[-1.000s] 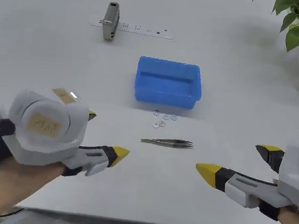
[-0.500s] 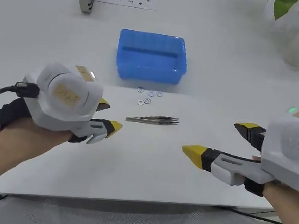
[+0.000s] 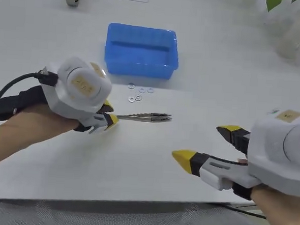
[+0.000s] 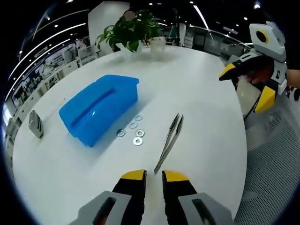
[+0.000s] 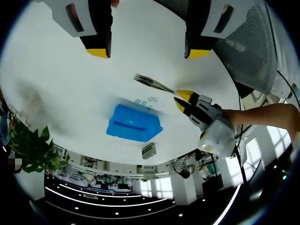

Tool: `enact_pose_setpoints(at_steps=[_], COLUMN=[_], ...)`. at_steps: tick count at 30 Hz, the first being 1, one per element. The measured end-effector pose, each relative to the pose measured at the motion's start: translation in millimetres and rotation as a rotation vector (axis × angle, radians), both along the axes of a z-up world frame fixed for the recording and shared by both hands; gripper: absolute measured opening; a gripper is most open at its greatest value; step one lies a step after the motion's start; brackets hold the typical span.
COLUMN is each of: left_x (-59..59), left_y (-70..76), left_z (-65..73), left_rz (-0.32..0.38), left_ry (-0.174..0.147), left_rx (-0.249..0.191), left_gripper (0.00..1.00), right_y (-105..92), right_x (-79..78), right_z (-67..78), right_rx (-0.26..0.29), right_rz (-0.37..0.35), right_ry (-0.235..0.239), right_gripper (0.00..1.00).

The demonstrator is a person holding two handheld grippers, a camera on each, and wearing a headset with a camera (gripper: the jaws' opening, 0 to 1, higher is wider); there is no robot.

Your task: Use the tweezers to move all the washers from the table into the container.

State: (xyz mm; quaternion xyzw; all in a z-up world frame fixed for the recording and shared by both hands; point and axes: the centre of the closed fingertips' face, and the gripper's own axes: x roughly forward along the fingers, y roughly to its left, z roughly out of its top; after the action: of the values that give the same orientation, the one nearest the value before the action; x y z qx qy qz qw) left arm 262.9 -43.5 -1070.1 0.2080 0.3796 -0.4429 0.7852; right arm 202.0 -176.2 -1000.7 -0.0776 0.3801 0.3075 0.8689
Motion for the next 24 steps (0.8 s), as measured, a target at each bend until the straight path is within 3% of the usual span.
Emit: enact_pose_setpoints(at_steps=[6,9,13,19,21,24], left_x=[0.9,-1.0,-1.5,-6.4,-6.6,-10.5], left_y=[-3.9,-4.4,-7.2,-9.9,-10.4,-12.6], left_z=[-2.8,-7.8,-6.3,-4.1,0.6,11.8], left_rz=[-0.067,-0.094,-0.119,-0.199,-0.211,-0.215], left_ry=[-0.020,-0.010,-0.012,-0.045,-0.071,-0.083], left_rx=[0.015,0.033,0.025,0.039,0.043,0.027], left_gripper=[0.04,0.01,0.00,0.00,0.00,0.00], right_y=[1.6,3.0,4.5,10.1,13.7,18.4], right_x=[0.1,-1.6,-3.6,-3.4,-2.3,-0.2], right_z=[-2.4,-4.9,-7.7,-9.5,-8.7,-5.8], right_rx=[0.003,-0.006,-0.012,-0.018,-0.021,-0.016], right_rz=[-0.004,0.008,0.018,0.043,0.061,0.079], right_ry=[0.010,0.017,0.031,0.041,0.040,0.032], right_gripper=[0.61,0.60,0.60,0.59,0.59,0.57])
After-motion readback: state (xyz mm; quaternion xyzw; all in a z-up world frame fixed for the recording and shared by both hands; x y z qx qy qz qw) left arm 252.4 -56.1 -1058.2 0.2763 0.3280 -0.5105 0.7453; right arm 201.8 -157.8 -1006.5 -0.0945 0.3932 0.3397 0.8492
